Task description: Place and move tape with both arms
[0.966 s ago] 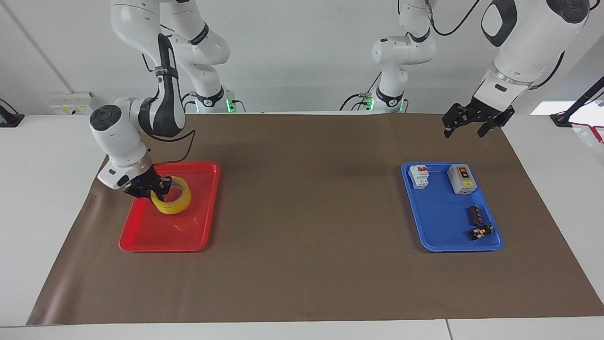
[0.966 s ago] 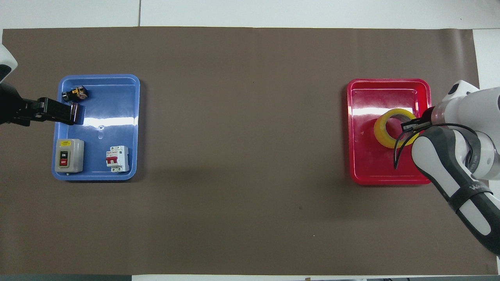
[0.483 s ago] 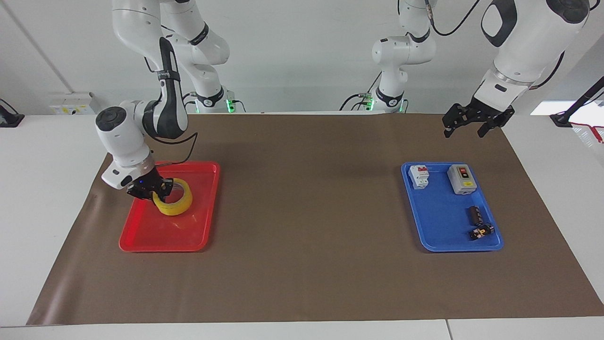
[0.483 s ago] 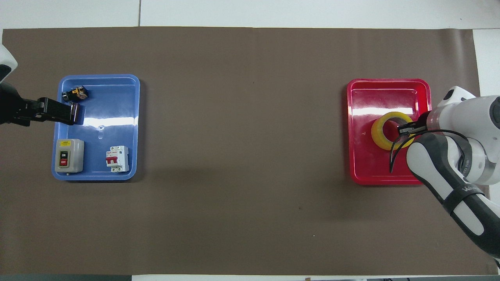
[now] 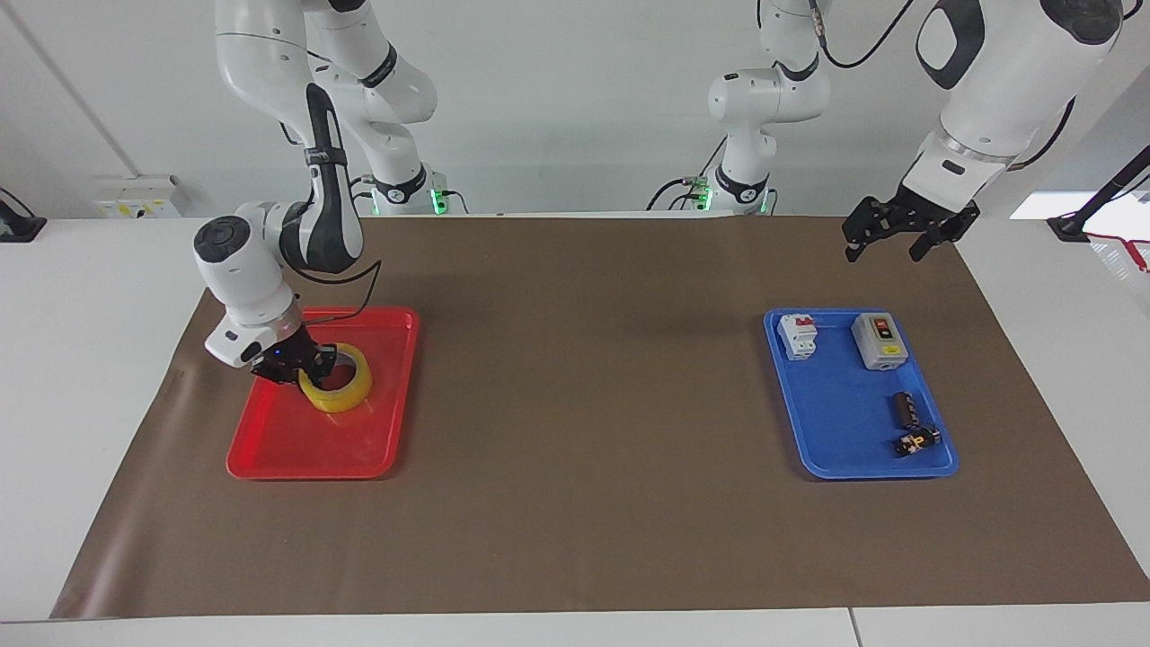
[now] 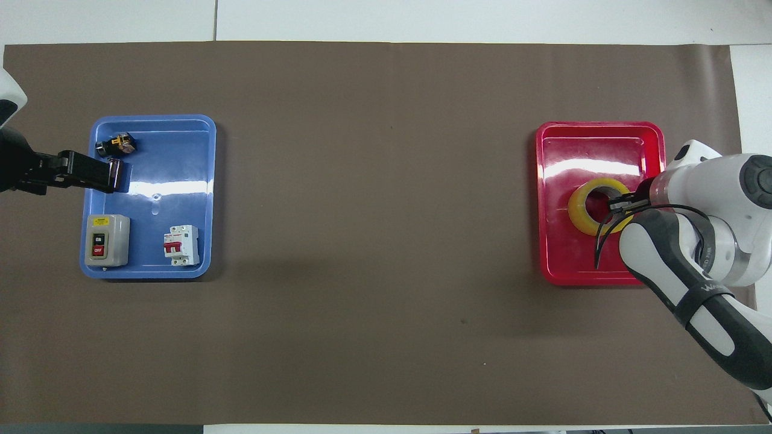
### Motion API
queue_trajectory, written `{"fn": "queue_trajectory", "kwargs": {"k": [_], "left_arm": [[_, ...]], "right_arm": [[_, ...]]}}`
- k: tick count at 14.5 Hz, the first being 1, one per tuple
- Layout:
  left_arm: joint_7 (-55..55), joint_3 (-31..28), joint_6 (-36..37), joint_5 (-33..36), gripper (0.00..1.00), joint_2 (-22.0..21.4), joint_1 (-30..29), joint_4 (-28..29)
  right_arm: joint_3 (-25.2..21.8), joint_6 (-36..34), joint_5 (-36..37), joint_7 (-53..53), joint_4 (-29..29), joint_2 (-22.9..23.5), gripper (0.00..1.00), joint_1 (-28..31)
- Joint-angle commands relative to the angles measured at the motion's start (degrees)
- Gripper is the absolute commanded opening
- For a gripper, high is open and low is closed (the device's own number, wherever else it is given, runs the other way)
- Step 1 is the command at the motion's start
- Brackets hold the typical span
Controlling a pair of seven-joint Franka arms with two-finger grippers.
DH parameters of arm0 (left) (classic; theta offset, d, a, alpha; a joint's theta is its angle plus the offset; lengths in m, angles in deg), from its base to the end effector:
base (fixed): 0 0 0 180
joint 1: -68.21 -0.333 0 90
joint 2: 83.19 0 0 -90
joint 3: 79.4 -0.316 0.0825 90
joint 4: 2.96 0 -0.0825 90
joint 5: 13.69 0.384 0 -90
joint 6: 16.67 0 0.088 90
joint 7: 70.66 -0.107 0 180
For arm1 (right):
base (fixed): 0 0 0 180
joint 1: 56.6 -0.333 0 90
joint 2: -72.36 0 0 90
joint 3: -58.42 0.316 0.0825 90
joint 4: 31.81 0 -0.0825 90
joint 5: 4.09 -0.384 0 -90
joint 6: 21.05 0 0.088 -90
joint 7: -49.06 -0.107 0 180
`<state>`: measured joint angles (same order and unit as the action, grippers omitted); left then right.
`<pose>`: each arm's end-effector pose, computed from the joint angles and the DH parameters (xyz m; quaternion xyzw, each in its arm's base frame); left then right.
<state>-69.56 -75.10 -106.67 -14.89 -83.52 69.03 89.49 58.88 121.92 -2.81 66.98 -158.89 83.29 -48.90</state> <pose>0.5490 -0.0516 0.6075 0.9992 -0.0349 -0.0190 0.0092 0.5516 -0.0700 0.2984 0.9939 0.1014 0.0409 0.0156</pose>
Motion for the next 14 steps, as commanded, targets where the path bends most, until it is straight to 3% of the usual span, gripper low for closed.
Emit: {"fn": "queue_trajectory", "kwargs": {"k": [1,4,9,14], "left_arm": [[-0.39,0.36,0.18,0.85,1.0,-0.37,-0.55,0.36],[-0.39,0.36,0.18,0.85,1.0,-0.37,-0.55,0.45],[-0.39,0.36,0.26,0.85,1.0,-0.37,-0.55,0.45],[-0.39,0.36,0.18,0.85,1.0,-0.37,-0.55,0.45]], "right_arm": [[0.68,0.91,-0.39,-0.52,1.3,0.23,1.0,0.64],[1.03,-3.55,-0.39,-1.65,5.6,-3.18,1.0,0.12],[1.12,-26.64,0.84,-15.25,22.9,-4.33,1.0,-3.22],[1.04,-42.92,0.4,-25.21,31.09,-11.54,1.0,-4.81]]}}
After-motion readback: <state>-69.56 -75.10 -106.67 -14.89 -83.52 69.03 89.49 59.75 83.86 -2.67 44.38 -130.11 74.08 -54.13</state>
